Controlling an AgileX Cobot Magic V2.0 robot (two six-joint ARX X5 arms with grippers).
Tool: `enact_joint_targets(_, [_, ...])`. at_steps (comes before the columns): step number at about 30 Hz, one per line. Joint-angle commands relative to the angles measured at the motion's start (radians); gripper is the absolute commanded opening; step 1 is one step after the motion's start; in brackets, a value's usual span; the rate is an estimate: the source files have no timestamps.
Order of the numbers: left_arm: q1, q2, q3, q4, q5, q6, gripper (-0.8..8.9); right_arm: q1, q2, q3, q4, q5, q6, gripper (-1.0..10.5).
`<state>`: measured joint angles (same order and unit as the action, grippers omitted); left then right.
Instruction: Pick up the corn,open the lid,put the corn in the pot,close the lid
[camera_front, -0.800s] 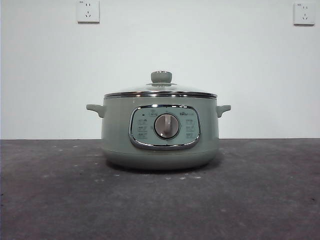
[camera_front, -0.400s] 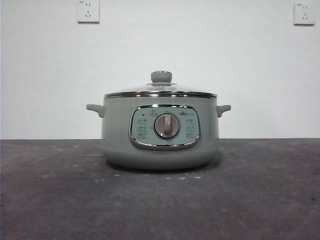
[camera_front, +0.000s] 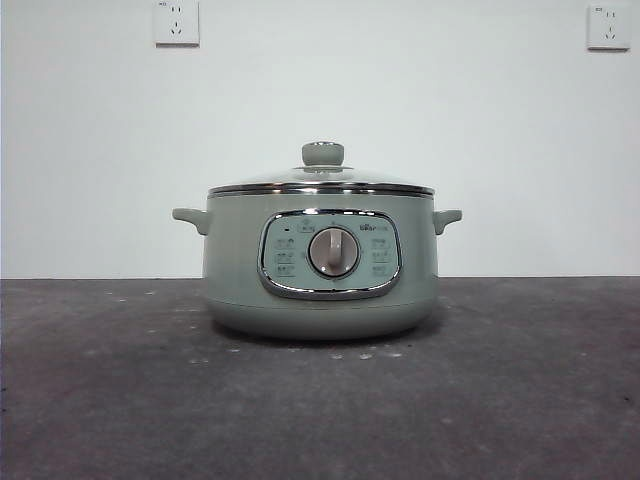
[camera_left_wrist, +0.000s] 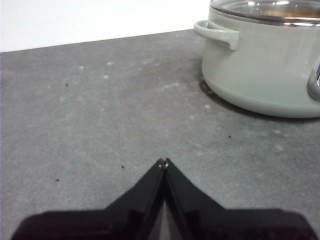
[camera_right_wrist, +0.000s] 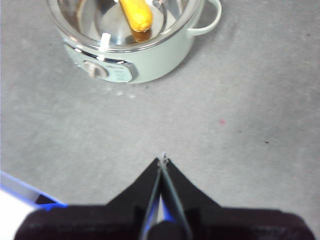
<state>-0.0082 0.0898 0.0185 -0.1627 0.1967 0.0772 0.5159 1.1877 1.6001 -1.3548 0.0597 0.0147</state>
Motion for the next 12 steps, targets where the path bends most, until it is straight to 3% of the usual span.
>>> enact_joint_targets(1, [0.003, 0.009, -0.01, 0.006, 0.005, -0.006, -0.04, -0.002, -0.008, -0.006, -0.014, 0.053, 0.002, 0.0])
enact_joint_targets(4, [0.003, 0.02, -0.01, 0.006, 0.005, -0.006, -0.03, -0.021, -0.045, -0.007, 0.04, 0.117, -0.041, 0.0])
enact_joint_targets(6, [0.003, 0.029, -0.01, 0.006, 0.005, -0.006, -0.03, -0.051, -0.093, -0.021, 0.146, 0.099, -0.043, 0.0])
enact_joint_targets(12, [0.003, 0.055, -0.01, 0.006, 0.005, -0.006, -0.04, -0.194, -0.303, -0.228, 0.503, -0.122, -0.045, 0.0])
